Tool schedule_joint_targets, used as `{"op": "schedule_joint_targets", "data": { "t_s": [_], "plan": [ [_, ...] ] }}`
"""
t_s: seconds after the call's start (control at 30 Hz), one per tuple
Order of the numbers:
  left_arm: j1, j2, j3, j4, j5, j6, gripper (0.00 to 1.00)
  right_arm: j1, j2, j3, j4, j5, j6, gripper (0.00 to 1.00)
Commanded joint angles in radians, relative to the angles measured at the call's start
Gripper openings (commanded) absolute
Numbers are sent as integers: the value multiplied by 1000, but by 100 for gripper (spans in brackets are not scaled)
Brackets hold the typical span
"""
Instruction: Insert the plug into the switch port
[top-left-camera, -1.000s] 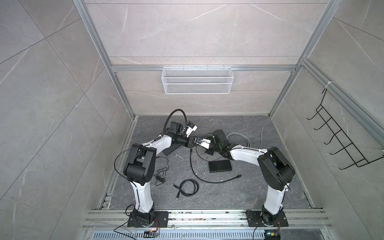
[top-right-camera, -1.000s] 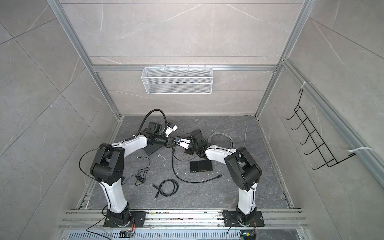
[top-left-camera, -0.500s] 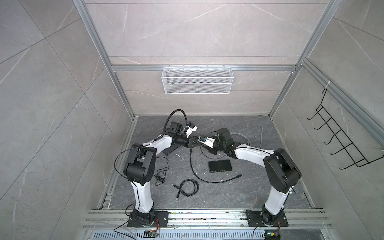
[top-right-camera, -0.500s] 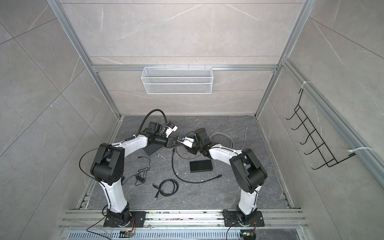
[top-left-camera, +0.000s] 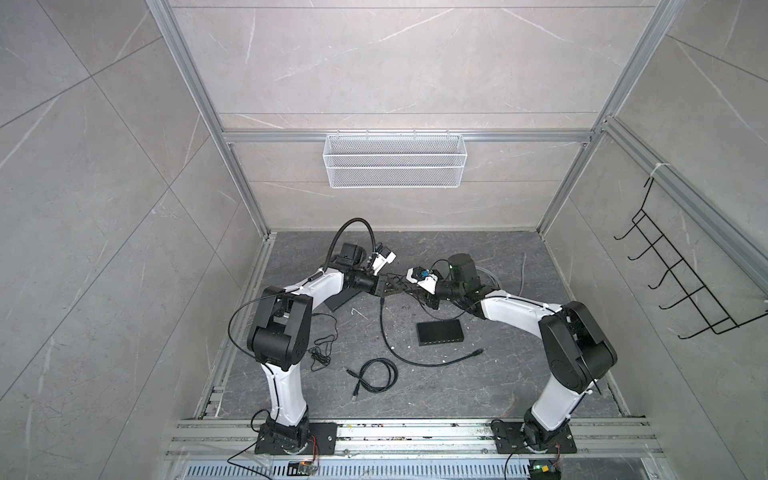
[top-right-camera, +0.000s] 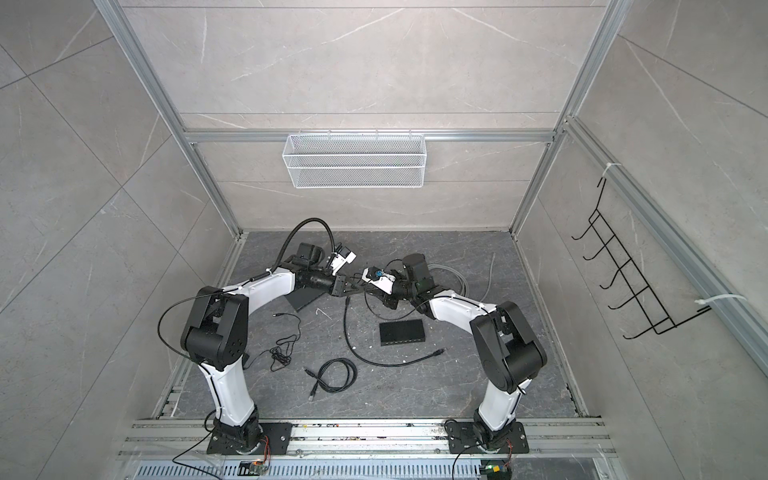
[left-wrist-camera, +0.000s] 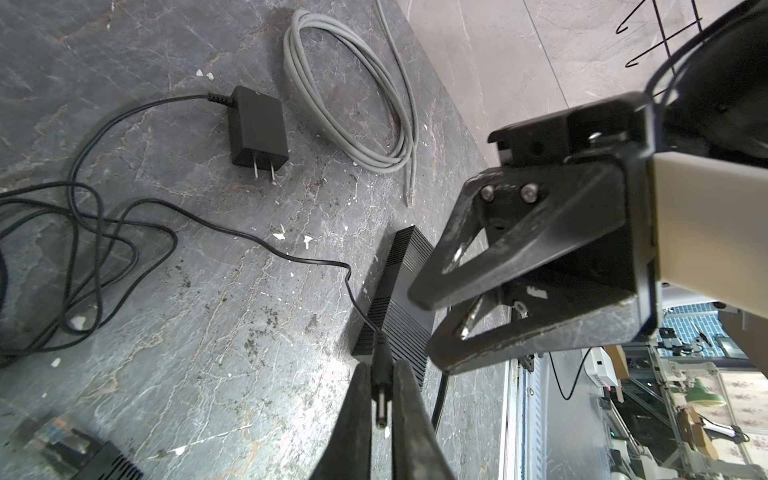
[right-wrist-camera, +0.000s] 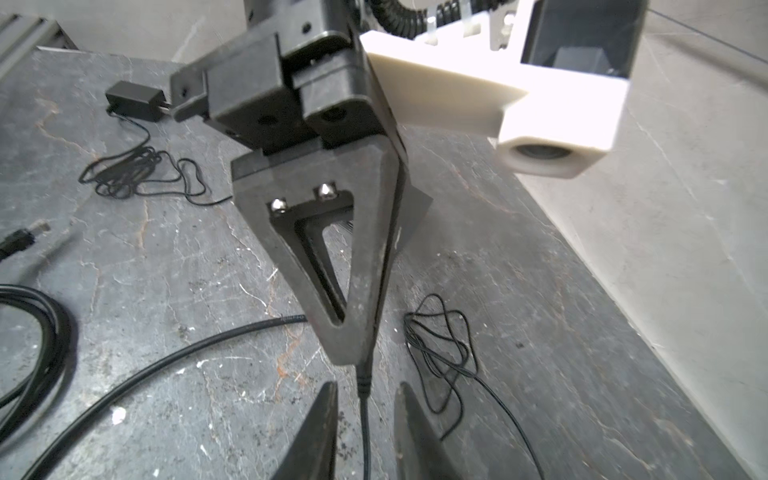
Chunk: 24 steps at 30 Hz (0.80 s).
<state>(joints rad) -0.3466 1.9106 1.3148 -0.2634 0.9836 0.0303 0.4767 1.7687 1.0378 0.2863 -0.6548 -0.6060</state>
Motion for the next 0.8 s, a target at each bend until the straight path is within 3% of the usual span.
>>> {"op": "schedule_joint_targets", "data": {
  "t_s": [0.0,0.43,0.77],
  "plan": [
    [6,-10,39,-31,55,32,4,-6,34,-8,68,-72,41,26],
    [6,-12,45,-25,65,14,3,-7,72,20,64,-54,29,21],
    [6,-22,44,-21,82,10,3,-7,77,37,28,-26,9,23]
  ]
}}
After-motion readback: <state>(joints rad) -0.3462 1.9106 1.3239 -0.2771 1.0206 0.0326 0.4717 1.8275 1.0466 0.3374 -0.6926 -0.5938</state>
